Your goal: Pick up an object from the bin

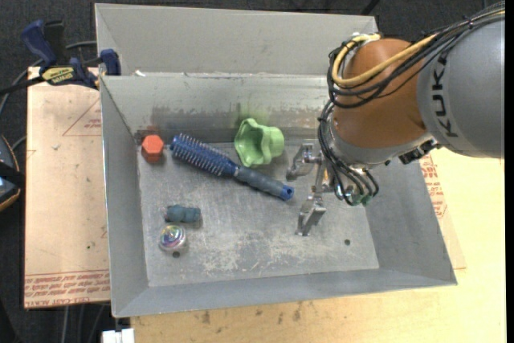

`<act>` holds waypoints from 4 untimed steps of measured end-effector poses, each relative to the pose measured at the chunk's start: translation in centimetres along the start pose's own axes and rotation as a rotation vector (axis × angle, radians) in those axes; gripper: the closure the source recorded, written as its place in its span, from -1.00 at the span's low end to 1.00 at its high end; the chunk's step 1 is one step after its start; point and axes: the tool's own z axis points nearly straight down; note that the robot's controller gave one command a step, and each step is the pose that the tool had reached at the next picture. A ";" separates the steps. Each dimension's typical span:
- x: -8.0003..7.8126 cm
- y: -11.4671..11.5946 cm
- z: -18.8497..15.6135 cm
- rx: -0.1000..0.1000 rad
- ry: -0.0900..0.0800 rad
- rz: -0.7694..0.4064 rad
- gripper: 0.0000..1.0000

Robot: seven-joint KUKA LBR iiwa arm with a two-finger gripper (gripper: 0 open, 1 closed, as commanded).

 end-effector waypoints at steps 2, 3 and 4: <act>-8.0 7.0 8.1 -0.002 -0.012 0.184 -1.00; -8.3 7.3 8.2 -0.003 -0.010 0.388 -1.00; -9.1 7.1 10.7 -0.007 -0.011 0.547 -1.00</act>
Offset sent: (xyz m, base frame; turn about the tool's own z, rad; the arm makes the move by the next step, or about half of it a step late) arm 0.0817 0.0574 -0.1124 0.1126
